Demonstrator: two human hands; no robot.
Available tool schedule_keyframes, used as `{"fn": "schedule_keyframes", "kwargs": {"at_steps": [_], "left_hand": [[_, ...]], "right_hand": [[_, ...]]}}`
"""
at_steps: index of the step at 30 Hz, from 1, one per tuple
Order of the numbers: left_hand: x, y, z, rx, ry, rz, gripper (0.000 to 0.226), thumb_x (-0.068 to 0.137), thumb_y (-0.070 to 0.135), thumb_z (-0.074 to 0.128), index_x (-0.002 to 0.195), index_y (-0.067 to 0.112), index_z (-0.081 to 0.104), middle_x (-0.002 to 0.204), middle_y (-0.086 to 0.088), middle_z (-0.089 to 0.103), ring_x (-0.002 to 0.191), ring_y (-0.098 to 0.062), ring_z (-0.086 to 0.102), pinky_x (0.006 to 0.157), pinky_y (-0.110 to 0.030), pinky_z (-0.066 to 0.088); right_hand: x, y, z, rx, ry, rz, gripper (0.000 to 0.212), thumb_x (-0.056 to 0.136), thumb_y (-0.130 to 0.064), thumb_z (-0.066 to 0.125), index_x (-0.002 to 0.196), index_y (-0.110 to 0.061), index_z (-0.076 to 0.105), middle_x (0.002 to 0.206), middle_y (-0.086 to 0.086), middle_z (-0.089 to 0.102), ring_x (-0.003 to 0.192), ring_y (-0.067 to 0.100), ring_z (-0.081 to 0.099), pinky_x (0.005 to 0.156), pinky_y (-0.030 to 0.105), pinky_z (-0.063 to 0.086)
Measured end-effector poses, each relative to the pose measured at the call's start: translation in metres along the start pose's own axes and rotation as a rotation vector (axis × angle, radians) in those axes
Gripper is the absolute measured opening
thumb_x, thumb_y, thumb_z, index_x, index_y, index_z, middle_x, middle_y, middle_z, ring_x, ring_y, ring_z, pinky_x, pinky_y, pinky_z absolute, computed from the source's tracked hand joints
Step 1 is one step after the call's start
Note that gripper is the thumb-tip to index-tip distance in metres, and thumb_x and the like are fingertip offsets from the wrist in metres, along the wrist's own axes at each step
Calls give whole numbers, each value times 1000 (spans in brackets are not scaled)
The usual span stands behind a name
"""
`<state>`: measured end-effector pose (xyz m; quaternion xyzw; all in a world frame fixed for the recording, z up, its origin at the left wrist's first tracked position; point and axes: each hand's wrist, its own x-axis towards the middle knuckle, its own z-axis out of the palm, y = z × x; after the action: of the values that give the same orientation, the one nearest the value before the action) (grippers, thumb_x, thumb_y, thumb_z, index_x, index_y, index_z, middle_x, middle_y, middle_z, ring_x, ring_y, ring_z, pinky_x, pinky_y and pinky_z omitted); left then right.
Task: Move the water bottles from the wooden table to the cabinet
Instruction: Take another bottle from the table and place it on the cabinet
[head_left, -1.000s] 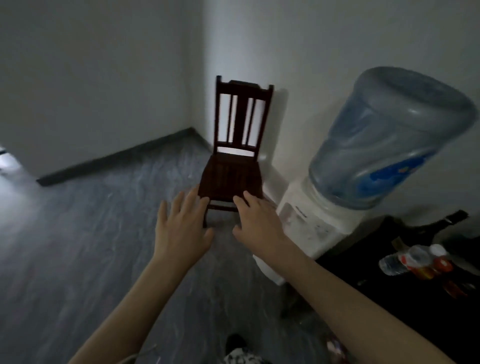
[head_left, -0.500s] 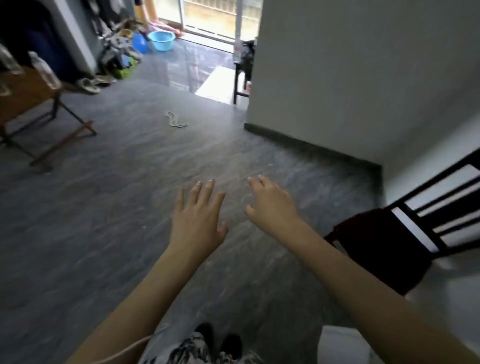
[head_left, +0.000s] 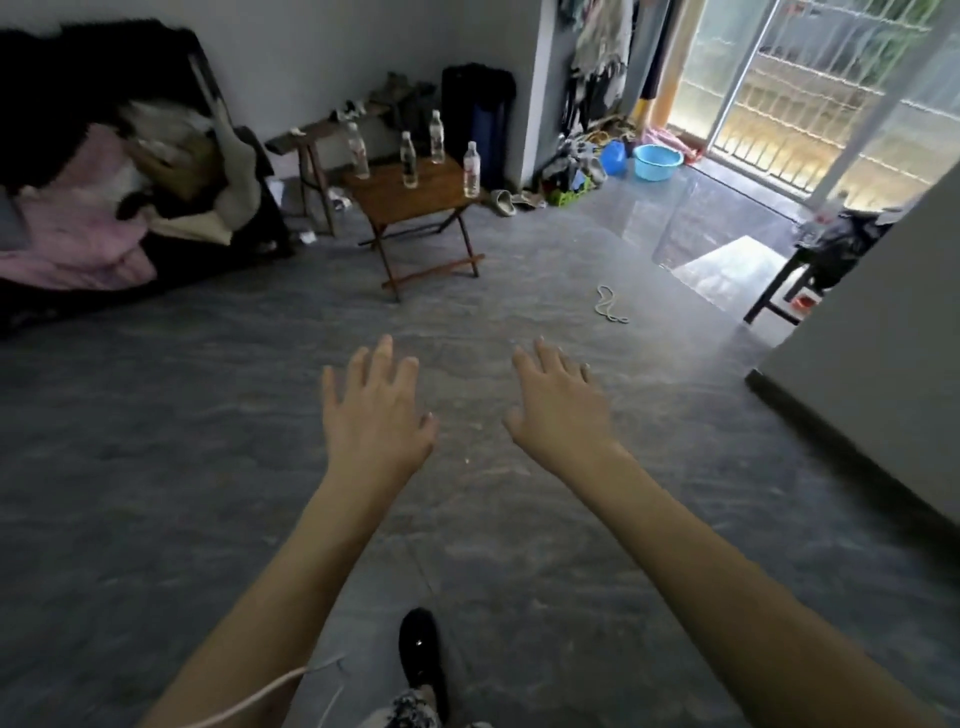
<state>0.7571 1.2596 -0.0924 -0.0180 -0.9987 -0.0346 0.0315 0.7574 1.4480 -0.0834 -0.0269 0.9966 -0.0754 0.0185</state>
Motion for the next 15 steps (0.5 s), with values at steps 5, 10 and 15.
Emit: {"fn": "schedule_keyframes", "kwargs": {"at_steps": [5, 10, 15], "left_hand": [[58, -47, -11, -59, 43, -93, 67, 96, 48, 56, 155, 26, 33, 171, -3, 14, 155, -27, 16, 123, -54, 13], [118, -84, -8, -76, 49, -95, 68, 95, 49, 56, 155, 26, 33, 171, -4, 15, 155, -27, 16, 124, -54, 14], [168, -109, 4, -67, 6, -97, 67, 94, 49, 57, 153, 27, 36, 170, -4, 17, 154, -28, 18, 123, -54, 16]], "right_hand": [[71, -32, -16, 59, 28, -27, 77, 89, -39, 57, 155, -22, 21, 164, 9, 14, 149, 30, 19, 120, 50, 19], [133, -49, -16, 65, 22, -26, 74, 89, -41, 54, 154, -24, 22, 164, 7, 15, 147, 30, 21, 120, 50, 19], [187, -53, -11, 82, 8, 5, 73, 89, -39, 55, 153, -24, 25, 164, 7, 18, 147, 31, 22, 119, 50, 21]]}}
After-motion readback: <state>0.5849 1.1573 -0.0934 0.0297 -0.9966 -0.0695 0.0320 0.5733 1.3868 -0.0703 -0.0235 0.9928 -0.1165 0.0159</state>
